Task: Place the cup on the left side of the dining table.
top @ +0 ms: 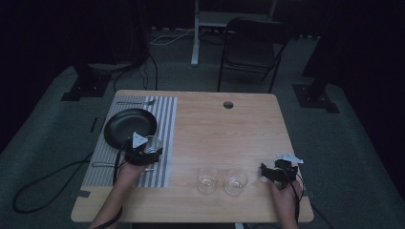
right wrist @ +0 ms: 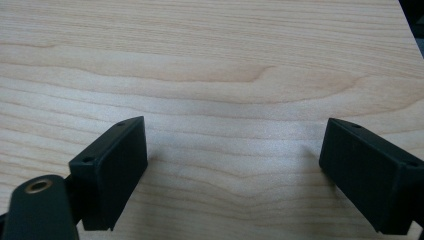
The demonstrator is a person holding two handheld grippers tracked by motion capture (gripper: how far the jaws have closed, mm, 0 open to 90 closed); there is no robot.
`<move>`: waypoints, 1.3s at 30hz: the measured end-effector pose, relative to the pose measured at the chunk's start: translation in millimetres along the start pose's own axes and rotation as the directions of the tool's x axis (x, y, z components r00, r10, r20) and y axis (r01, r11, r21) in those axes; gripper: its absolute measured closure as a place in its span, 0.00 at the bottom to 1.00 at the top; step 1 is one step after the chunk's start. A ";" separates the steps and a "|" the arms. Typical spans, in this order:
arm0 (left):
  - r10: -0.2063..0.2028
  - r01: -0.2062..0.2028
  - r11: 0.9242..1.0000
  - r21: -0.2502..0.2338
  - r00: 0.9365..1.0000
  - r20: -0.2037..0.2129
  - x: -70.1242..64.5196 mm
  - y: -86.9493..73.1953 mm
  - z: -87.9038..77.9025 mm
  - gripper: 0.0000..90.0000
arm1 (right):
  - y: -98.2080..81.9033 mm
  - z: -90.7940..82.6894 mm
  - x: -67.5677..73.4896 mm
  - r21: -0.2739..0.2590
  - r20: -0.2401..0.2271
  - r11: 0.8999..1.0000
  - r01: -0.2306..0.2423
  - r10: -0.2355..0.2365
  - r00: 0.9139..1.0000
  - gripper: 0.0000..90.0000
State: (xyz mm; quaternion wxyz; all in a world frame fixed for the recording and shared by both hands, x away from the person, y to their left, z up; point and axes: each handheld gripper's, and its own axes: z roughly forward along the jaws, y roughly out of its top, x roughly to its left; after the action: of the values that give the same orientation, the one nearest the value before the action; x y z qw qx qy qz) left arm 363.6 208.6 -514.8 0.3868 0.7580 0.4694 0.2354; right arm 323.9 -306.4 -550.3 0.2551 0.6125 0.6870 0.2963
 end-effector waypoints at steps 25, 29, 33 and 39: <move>-0.017 0.017 1.000 -0.002 0.998 -0.056 -5.0 -16.6 -36.3 0.00 | 0.0 0.0 0.0 0.001 0.000 1.000 0.000 0.000 1.000 0.13; -0.021 0.022 1.000 0.011 0.997 -0.072 0.0 -22.5 -43.0 0.00 | 0.1 -0.1 0.1 0.001 0.000 1.000 -0.002 0.002 1.000 0.13; -0.038 0.040 0.999 0.023 0.996 -0.082 5.3 -29.3 -48.9 0.00 | 0.1 -0.1 0.2 0.001 0.000 1.000 -0.002 0.002 1.000 0.13; -0.071 0.075 0.997 0.031 0.992 -0.103 12.9 -40.9 -57.6 0.00 | 0.1 -0.1 0.2 0.001 0.000 1.000 -0.002 0.002 1.000 0.13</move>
State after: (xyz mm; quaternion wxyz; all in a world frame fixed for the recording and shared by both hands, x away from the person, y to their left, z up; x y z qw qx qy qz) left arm 306.2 251.9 -513.9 0.3574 0.7339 0.5201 0.2514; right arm 323.9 -306.3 -550.2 0.2546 0.6132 0.6865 0.2964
